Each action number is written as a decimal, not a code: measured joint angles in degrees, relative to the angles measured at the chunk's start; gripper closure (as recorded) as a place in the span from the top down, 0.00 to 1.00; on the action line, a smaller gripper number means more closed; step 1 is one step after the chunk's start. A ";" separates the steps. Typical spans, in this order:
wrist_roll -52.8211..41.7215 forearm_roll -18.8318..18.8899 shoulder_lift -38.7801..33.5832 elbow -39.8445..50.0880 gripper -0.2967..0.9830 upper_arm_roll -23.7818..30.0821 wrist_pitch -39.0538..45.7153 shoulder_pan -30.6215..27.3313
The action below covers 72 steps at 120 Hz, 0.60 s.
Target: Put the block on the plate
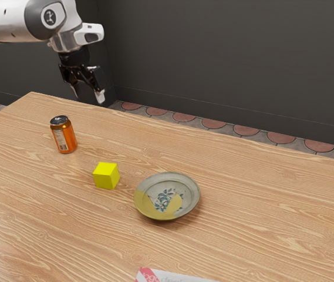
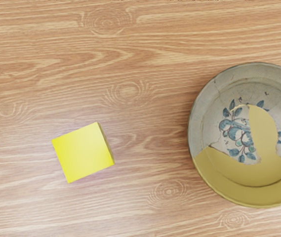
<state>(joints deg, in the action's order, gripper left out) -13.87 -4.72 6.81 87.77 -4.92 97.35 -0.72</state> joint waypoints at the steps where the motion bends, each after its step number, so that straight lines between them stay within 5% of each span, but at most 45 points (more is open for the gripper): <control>1: 0.01 0.00 0.00 -0.03 0.77 0.00 -0.02 -0.01; 36: 0.44 -0.05 0.28 0.22 0.77 -0.12 -0.32 -0.02; 72: 3.71 0.14 1.53 9.69 0.77 -0.26 3.75 -0.08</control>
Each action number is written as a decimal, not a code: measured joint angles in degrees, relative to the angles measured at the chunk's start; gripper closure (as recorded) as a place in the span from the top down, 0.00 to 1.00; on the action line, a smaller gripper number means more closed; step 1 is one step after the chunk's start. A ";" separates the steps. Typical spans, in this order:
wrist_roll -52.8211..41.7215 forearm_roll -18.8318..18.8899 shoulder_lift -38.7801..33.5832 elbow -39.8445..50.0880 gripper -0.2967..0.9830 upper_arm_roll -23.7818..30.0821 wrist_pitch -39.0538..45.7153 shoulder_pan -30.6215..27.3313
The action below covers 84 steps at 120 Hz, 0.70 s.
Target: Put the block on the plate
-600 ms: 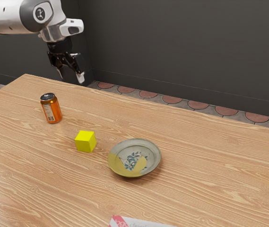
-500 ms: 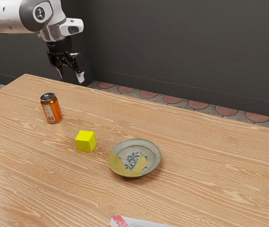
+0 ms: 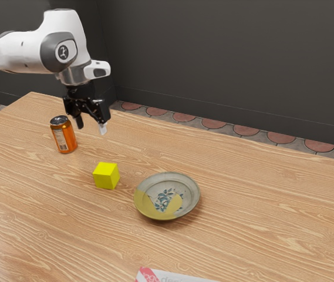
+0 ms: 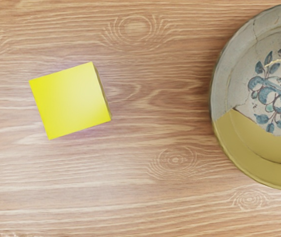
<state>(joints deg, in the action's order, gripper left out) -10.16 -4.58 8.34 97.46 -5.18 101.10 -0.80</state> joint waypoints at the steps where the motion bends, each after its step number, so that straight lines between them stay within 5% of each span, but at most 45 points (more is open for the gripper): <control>1: 0.20 0.06 0.15 0.07 0.77 0.00 0.13 -0.03; 36: 7.97 2.13 9.83 0.17 0.77 -0.98 7.89 -0.62; 84: 10.79 -1.81 16.90 0.78 0.77 -4.11 17.71 -1.05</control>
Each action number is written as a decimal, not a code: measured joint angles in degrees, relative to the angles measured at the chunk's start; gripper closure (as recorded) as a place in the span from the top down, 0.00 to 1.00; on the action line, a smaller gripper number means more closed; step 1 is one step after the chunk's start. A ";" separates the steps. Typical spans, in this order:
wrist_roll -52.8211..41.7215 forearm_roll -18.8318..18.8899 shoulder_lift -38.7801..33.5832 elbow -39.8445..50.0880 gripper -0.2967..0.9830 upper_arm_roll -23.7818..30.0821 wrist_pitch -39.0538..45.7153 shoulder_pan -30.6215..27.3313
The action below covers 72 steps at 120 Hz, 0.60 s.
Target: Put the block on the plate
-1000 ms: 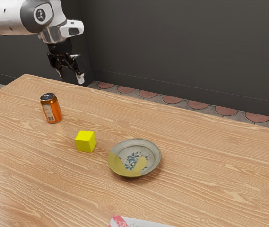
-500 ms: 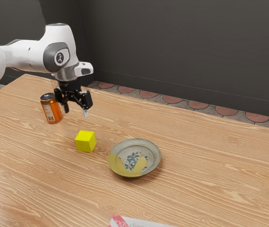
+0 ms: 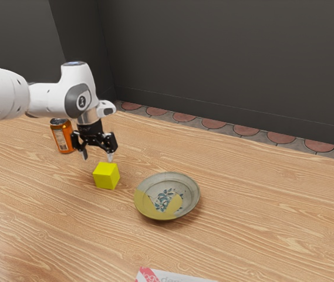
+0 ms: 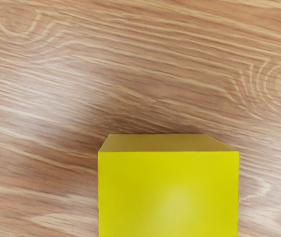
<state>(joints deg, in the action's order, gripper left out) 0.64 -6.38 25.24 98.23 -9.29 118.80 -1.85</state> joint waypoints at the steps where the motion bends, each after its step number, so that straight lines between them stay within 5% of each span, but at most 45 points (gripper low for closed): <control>1: 0.00 -0.07 0.13 0.03 0.77 0.00 0.14 0.00; 25: -0.07 -2.70 2.17 0.22 0.77 -0.04 2.64 0.38; 72: -0.14 -2.07 5.91 -0.05 0.77 -0.02 4.14 0.80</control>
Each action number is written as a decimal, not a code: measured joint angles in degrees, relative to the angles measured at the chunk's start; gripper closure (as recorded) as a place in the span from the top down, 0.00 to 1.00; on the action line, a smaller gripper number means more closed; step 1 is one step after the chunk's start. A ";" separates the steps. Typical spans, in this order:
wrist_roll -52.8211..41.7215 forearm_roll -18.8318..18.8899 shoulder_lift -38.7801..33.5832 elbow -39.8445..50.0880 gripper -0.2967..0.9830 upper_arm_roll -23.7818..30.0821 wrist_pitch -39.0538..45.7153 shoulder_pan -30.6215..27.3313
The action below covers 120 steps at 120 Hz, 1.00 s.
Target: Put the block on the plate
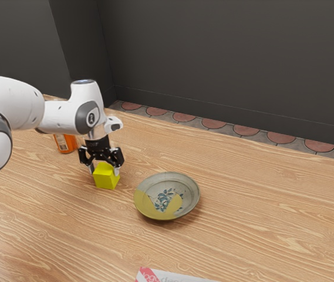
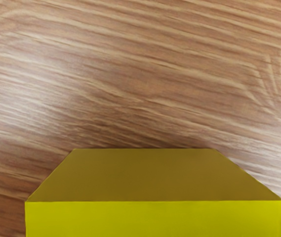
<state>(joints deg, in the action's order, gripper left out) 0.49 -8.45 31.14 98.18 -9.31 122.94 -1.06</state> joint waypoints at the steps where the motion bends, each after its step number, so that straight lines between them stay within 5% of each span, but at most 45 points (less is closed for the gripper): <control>1: 0.00 0.00 0.08 0.00 0.77 0.00 0.01 0.00; 12: -0.01 0.01 0.46 0.01 0.75 0.00 0.09 0.00; 28: 0.07 0.15 0.47 -0.13 0.55 0.08 0.14 0.24; 72: 0.31 0.52 -7.21 1.05 0.56 0.09 -2.75 3.19; 120: 0.36 0.51 -17.20 8.30 0.56 0.43 -5.29 13.30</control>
<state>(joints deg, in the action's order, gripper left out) 0.86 -7.94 13.94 106.48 -8.88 117.65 12.25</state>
